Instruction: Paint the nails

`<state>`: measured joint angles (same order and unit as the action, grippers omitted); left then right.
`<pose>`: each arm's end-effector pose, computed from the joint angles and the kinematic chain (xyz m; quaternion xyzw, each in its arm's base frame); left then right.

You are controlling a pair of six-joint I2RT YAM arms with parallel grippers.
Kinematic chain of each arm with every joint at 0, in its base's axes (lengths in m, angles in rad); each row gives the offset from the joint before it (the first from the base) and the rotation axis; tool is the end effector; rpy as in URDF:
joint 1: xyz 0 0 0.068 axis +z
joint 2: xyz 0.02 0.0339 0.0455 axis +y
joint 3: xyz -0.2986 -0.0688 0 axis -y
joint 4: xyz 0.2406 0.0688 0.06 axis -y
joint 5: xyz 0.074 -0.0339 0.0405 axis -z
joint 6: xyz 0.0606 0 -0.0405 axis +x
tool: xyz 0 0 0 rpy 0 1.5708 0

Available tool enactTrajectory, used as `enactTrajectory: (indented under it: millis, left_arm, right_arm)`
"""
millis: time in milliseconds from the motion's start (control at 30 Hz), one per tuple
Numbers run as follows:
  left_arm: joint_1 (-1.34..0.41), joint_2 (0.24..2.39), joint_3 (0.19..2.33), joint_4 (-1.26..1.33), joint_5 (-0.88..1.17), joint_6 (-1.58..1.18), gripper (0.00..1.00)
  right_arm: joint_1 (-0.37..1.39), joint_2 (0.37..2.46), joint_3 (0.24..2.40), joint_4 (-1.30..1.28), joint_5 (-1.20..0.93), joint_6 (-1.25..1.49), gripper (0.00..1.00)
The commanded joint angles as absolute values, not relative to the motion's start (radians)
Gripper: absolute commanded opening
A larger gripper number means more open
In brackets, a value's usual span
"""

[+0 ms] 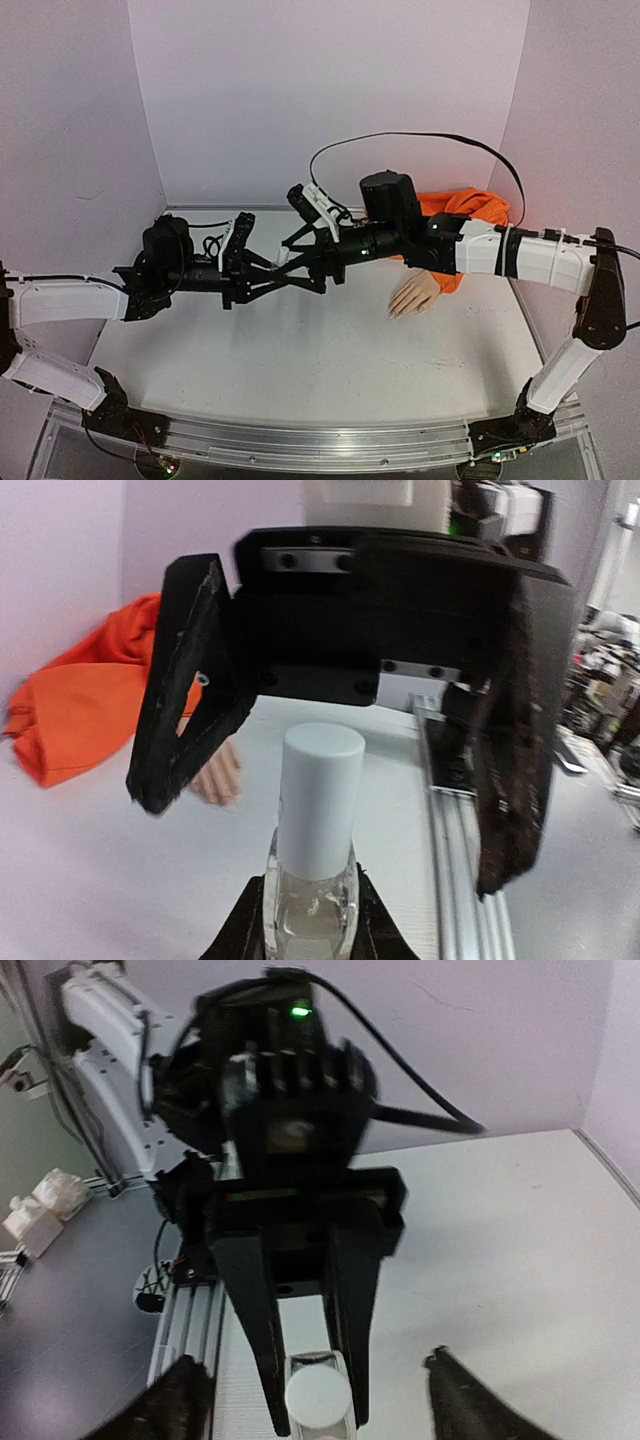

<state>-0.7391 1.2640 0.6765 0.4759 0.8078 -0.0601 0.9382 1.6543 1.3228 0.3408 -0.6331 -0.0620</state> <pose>0.1763 -0.2200 0.3018 0.4753 0.5591 -0.5083 0.4507 0.2163 0.3557 0.3906 -0.5148 0.4809 0.4848 0.5184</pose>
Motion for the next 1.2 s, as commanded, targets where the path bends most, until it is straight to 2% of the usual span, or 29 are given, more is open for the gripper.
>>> enactTrajectory:
  millis: [0,33,200,400,633,867,1000,1100,1167]
  left_arm:
    - [-0.775,1.196,0.637,0.528,0.333,0.035,0.00]
    - [-0.781,1.193,0.633,0.524,0.261,0.051,0.00]
    - [-0.802,1.204,0.639,0.501,0.019,0.099,0.00]
    - [-0.837,1.243,0.662,0.484,-0.126,0.124,0.00]
    - [-0.862,1.264,0.682,0.463,-0.175,0.143,0.00]
    - [-0.867,1.268,0.686,0.443,-0.193,0.135,0.00]
    - [-0.868,1.258,0.687,0.432,-0.186,0.127,0.00]
    - [-0.868,1.247,0.689,0.422,-0.181,0.114,0.00]
    - [-0.869,1.238,0.690,0.414,-0.161,0.101,0.00]
  right_arm:
    - [0.938,1.621,1.332,0.374,-0.253,0.132,0.98]
    - [0.938,1.628,1.336,0.367,-0.210,0.164,0.98]
    - [0.939,1.665,1.404,0.328,-0.275,0.238,0.97]
    - [0.943,1.754,1.477,0.343,-0.164,0.488,0.78]
    - [0.971,1.855,1.589,0.344,-0.087,0.554,0.53]
    - [0.996,1.940,1.668,0.330,-0.110,0.563,0.44]
    - [0.998,1.953,1.673,0.328,-0.115,0.563,0.32]
    - [0.997,1.954,1.673,0.328,-0.121,0.560,0.28]
    - [0.997,1.958,1.671,0.330,-0.138,0.551,0.20]
